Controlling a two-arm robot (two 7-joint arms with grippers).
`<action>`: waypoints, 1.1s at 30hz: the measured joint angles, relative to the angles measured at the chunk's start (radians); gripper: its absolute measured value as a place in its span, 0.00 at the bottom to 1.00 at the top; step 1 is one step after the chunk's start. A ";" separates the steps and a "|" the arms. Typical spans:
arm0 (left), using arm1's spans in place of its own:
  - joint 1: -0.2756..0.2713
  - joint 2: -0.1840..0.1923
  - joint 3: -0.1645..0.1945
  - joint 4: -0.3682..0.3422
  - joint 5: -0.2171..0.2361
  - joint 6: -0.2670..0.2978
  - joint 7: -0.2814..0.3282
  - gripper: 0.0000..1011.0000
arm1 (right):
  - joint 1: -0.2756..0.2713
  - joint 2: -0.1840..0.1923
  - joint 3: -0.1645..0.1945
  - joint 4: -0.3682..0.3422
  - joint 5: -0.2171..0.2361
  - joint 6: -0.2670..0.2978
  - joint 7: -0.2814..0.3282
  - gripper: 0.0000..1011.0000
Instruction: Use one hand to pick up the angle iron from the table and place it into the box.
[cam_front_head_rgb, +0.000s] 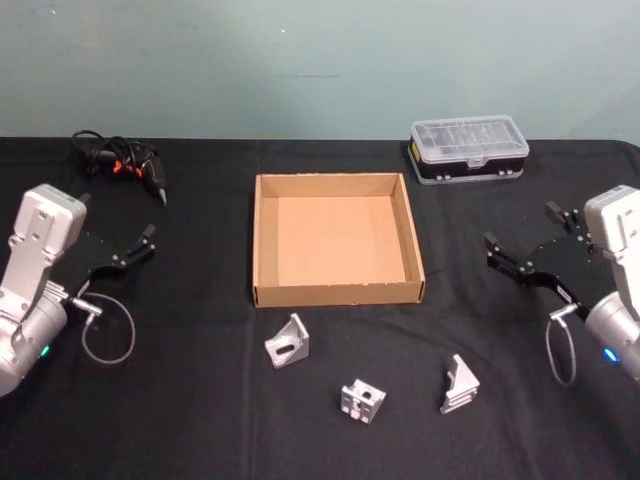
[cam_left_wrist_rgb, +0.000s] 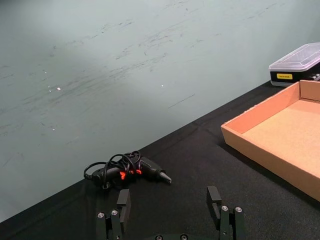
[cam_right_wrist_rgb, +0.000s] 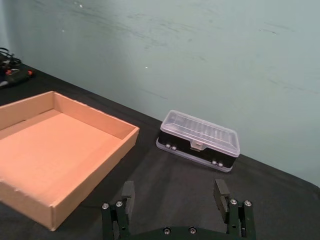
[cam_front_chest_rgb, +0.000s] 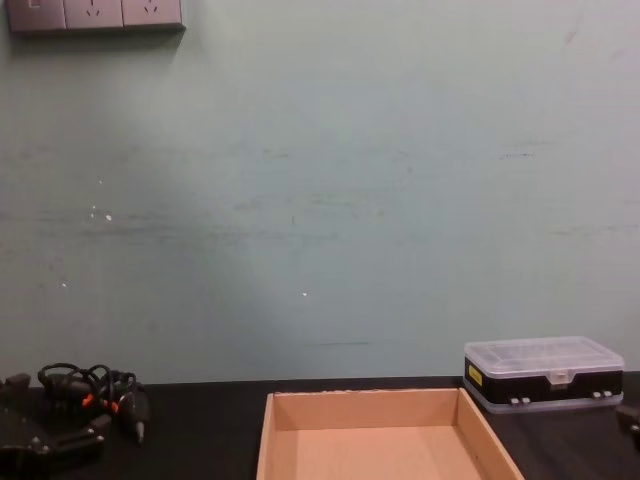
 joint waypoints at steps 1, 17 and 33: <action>0.000 0.000 0.000 0.000 0.000 0.000 0.000 0.99 | -0.005 0.005 0.005 -0.009 0.007 0.007 0.008 0.99; 0.000 0.000 0.000 0.000 0.000 0.000 0.000 0.99 | -0.140 0.143 0.154 -0.253 0.213 0.223 0.196 0.99; 0.000 0.000 0.000 0.000 0.000 0.000 0.000 0.99 | -0.262 0.244 0.246 -0.462 0.337 0.529 0.260 0.99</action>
